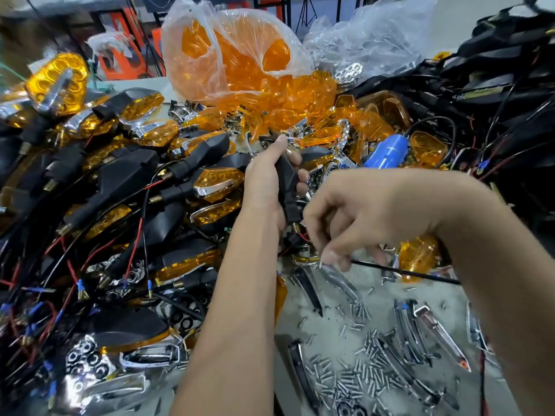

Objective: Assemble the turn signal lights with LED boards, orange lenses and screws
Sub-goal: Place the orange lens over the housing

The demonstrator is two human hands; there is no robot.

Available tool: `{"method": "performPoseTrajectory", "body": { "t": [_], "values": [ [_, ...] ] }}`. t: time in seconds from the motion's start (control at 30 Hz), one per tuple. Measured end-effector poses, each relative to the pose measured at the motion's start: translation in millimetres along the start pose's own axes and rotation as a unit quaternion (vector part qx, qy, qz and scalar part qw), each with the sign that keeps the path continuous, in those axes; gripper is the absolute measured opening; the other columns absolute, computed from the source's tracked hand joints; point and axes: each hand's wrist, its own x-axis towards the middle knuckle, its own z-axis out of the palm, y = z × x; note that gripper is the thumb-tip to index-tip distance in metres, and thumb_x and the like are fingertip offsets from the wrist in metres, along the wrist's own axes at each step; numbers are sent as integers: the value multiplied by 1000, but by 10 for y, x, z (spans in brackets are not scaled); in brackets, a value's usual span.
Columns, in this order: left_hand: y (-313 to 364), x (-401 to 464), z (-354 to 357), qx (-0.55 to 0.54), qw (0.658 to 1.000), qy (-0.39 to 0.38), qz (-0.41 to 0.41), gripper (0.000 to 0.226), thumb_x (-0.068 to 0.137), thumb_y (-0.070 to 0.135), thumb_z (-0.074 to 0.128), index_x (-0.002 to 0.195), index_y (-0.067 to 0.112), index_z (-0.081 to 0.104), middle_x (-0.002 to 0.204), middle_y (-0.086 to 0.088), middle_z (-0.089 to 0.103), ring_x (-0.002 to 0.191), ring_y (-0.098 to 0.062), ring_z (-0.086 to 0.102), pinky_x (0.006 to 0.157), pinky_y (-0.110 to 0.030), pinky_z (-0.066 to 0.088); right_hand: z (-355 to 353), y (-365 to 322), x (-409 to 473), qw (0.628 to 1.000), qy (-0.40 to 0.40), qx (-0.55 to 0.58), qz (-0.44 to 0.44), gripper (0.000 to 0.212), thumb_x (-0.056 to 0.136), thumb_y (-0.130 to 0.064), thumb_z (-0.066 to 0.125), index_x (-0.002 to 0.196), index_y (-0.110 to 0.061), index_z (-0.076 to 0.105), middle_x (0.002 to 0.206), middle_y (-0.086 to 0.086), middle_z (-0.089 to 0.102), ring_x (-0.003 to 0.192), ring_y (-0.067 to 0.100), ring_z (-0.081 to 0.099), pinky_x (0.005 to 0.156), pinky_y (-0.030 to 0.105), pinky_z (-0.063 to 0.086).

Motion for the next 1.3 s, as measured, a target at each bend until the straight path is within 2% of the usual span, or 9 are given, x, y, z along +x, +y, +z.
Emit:
{"method": "performPoseTrajectory", "body": {
  "t": [0.13, 0.23, 0.4, 0.53, 0.67, 0.8, 0.97, 1.1, 1.3],
  "values": [
    [-14, -15, -5, -71, 997, -9, 2, 53, 104, 44, 43, 73, 11, 72, 67, -4, 61, 51, -17, 55, 56, -27, 41, -158, 70, 0, 993, 61, 84, -64, 8, 89, -6, 81, 86, -6, 73, 76, 12, 78, 64, 28, 74, 48, 21, 54],
    [-3, -21, -18, -44, 999, 2, 10, 42, 104, 30, 39, 87, 8, 71, 69, -5, 66, 54, -18, 62, 55, -28, 50, -234, 136, 34, 989, 73, 104, -77, 9, 86, -6, 83, 86, -7, 73, 76, 15, 77, 66, 29, 76, 48, 22, 54],
    [-32, -29, 5, 31, 998, -1, 54, 36, 109, 38, 44, 96, 12, 65, 89, -12, 67, 83, -30, 63, 69, -39, 54, -336, 238, 143, 967, 189, 127, -111, 11, 85, 0, 81, 92, -6, 76, 76, 16, 75, 64, 23, 74, 50, 24, 55],
    [-64, -2, -3, 110, 986, -1, 128, 32, 107, 40, 48, 95, 12, 56, 77, -10, 59, 64, -26, 56, 53, -30, 45, -320, 322, 309, 915, 332, 175, -149, 3, 89, 1, 77, 89, -1, 79, 75, 17, 76, 61, 23, 73, 53, 23, 57],
    [-102, -17, 24, 121, 980, -70, 145, 41, 111, 36, 39, 83, 12, 57, 63, -6, 58, 44, -22, 50, 41, -24, 37, -218, 349, 481, 876, 390, 220, -177, 4, 90, -2, 77, 90, 2, 78, 71, 14, 73, 55, 18, 67, 45, 22, 51],
    [-130, -16, 48, 136, 979, -39, 149, 38, 111, 37, 39, 92, 11, 60, 61, -7, 62, 41, -21, 52, 40, -24, 39, -140, 381, 534, 862, 411, 251, -162, 2, 88, -3, 78, 87, -1, 78, 66, 12, 71, 51, 18, 63, 42, 21, 42],
    [-159, -9, 80, 138, 981, -3, 134, 35, 111, 32, 40, 97, 6, 57, 61, -8, 62, 41, -22, 51, 41, -25, 41, -107, 401, 506, 856, 409, 282, -142, 5, 88, -3, 78, 83, -4, 77, 73, 31, 67, 54, 25, 61, 42, 21, 44],
    [-150, -14, 79, 131, 981, -2, 144, 31, 110, 29, 38, 97, 6, 55, 72, -18, 59, 46, -24, 50, 42, -26, 42, -94, 399, 511, 857, 403, 291, -139, 6, 85, -3, 80, 80, -3, 76, 72, 22, 67, 56, 17, 61, 44, 20, 47],
    [-143, -29, 49, 164, 972, -17, 166, 30, 110, 23, 36, 88, 7, 50, 69, -17, 54, 42, -23, 49, 40, -26, 40, -67, 398, 559, 846, 406, 325, -117, 12, 78, -6, 85, 76, 0, 74, 70, 20, 64, 54, 16, 57, 46, 20, 49]
  ]
}}
